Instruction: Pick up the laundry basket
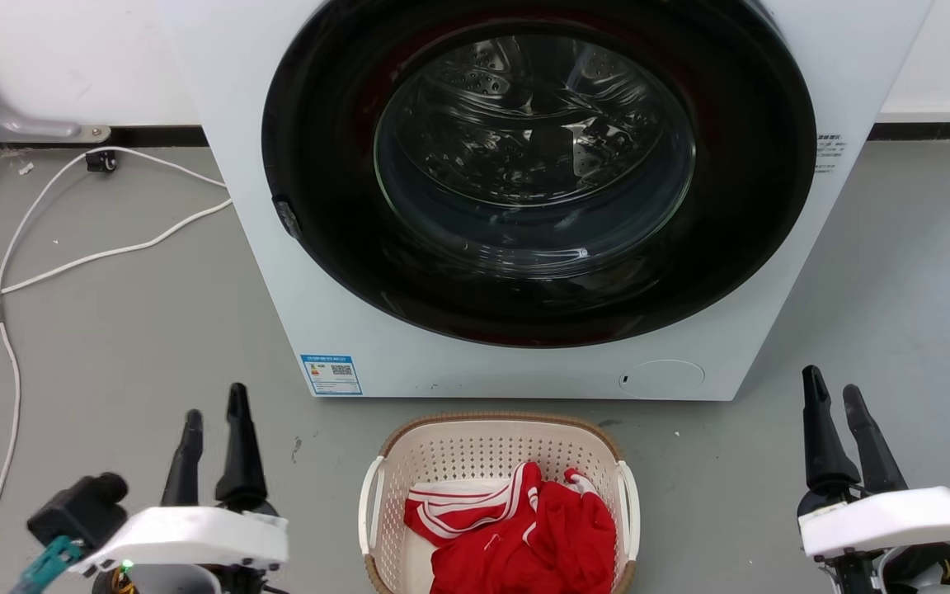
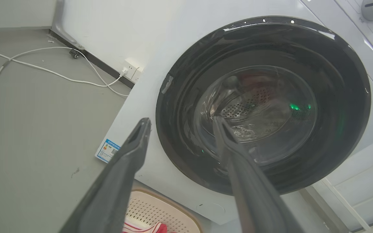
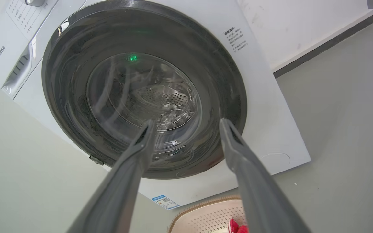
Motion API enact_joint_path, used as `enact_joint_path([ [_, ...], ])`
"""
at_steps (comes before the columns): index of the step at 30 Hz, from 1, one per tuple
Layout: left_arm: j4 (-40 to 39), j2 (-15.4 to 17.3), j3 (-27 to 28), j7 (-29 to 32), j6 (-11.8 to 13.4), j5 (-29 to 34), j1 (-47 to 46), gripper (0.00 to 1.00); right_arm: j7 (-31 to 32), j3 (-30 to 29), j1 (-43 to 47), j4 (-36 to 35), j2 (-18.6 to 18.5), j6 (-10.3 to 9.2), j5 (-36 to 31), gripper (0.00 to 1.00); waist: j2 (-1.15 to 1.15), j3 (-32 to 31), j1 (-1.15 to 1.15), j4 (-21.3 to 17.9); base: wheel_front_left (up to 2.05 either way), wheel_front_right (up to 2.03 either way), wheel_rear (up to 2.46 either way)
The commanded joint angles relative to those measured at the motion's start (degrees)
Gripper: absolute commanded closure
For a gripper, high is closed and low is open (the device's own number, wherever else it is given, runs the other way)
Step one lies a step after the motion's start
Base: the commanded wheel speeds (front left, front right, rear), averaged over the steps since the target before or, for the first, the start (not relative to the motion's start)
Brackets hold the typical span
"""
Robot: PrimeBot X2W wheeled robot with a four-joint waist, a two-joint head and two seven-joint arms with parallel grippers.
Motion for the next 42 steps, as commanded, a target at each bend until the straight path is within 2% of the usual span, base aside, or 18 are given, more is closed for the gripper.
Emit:
enact_joint_path([
  [1,-1.1,0.8,-1.1,-0.7,0.7,2.5,-0.1,0.0,-0.7,0.3,0.0,-0.7,0.0,0.01,-2.0,0.0,0.0,0.0,0.0,0.0,0.0,0.0,0.0],
  [7,-1.3,3.9,-6.4,-1.8,4.9,8.9,0.3,0.0,-1.8,0.5,0.4,-0.2,-0.1,0.01,-7.8,0.0,0.0,0.1,0.0,-0.1,0.0,0.0,0.0],
  [15,-1.4,8.2,-14.3,-3.2,10.3,13.2,-0.3,0.0,-3.2,0.9,0.6,1.5,-0.1,0.01,-14.2,0.0,0.0,0.1,0.0,0.0,0.0,0.0,0.0],
  [25,-0.4,11.2,-20.6,-4.9,13.4,17.0,-0.7,0.0,-5.0,1.7,1.1,2.7,-0.1,0.01,-20.6,0.0,0.0,0.0,0.0,0.0,0.0,0.0,0.0],
  [34,1.2,11.7,-22.9,-6.3,12.5,19.5,-0.1,0.0,-6.3,2.0,1.4,2.9,-0.1,0.01,-25.3,0.0,0.0,0.0,0.0,-0.1,0.0,0.0,0.0],
  [36,2.3,10.2,-21.1,-6.9,10.5,18.3,1.0,0.0,-6.9,2.1,1.6,2.9,-0.1,0.01,-27.3,0.0,0.0,-0.1,0.0,-0.1,0.0,0.0,0.0],
  [42,2.8,8.3,-18.2,-7.7,6.6,21.0,2.0,0.0,-7.7,2.3,1.6,2.7,-0.1,0.01,-29.6,0.0,0.0,-0.1,0.0,-0.1,0.0,0.0,0.0],
])
